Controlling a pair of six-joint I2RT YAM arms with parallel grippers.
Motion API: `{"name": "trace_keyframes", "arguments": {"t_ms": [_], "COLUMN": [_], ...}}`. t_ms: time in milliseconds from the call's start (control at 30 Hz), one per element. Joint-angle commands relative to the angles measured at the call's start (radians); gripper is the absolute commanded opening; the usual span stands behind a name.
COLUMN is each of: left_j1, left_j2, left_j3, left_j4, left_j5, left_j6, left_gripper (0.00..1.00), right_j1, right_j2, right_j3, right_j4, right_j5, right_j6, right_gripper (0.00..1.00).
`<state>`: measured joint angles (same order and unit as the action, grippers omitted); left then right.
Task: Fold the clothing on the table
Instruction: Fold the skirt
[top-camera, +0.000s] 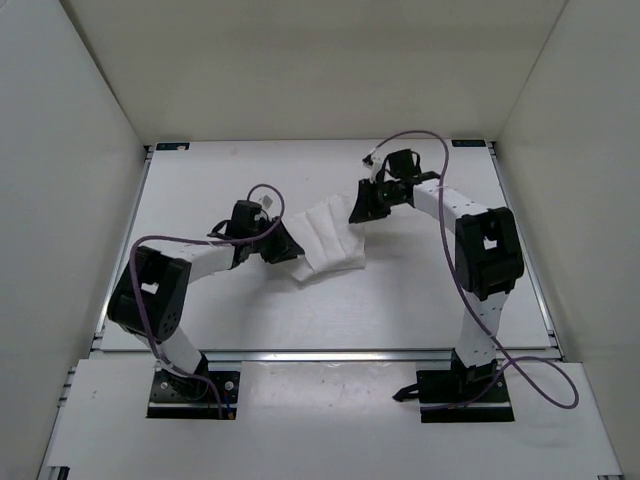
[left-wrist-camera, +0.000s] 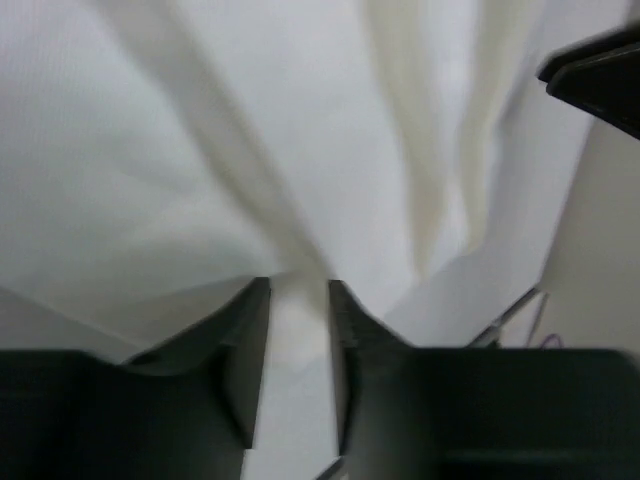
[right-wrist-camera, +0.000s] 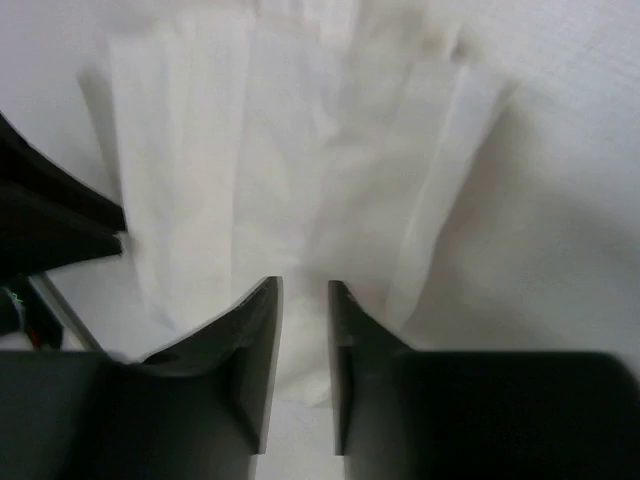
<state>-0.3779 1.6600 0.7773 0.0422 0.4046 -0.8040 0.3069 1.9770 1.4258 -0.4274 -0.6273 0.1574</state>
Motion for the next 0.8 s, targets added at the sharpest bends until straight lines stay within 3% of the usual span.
{"name": "trace_keyframes", "arguments": {"t_ms": [0, 33, 67, 100, 133, 300, 433, 633, 767], "left_j1": [0.033, 0.034, 0.052, 0.080, 0.117, 0.180, 0.145, 0.174, 0.171], "left_j2": [-0.133, -0.173, -0.216, -0.239, -0.296, -0.495, -0.584, -0.739, -0.784], "left_j3": [0.146, 0.163, 0.180, 0.180, 0.166, 0.096, 0.054, -0.099, -0.133], "left_j4": [-0.042, -0.094, -0.105, -0.113, -0.107, -0.131, -0.235, -0.240, -0.254], "left_j5": [0.030, 0.027, 0.022, 0.026, 0.031, -0.048, -0.156, -0.234, -0.288], "left_j6": [0.095, 0.136, 0.167, 0.181, 0.210, 0.305, 0.436, 0.396, 0.427], "left_gripper": [0.45, 0.62, 0.79, 0.92, 0.99, 0.99, 0.98, 0.99, 0.99], "right_j1": [-0.075, -0.106, -0.120, -0.139, -0.158, -0.198, -0.256, -0.327, -0.327], "right_j2": [-0.101, -0.127, -0.138, -0.156, -0.170, -0.305, -0.443, -0.651, -0.727], "right_j3": [0.146, 0.178, 0.202, 0.208, 0.220, 0.131, -0.081, -0.362, -0.439], "right_j4": [-0.005, -0.002, -0.001, -0.019, -0.045, -0.085, -0.057, 0.041, 0.104], "right_j5": [-0.020, -0.037, -0.041, -0.035, -0.031, 0.122, 0.127, 0.161, 0.179], "right_j6": [0.004, 0.016, 0.004, 0.005, -0.004, -0.061, -0.075, -0.050, -0.033], "right_gripper": [0.26, 0.47, 0.81, 0.93, 0.97, 0.99, 0.99, 0.99, 0.99]}}
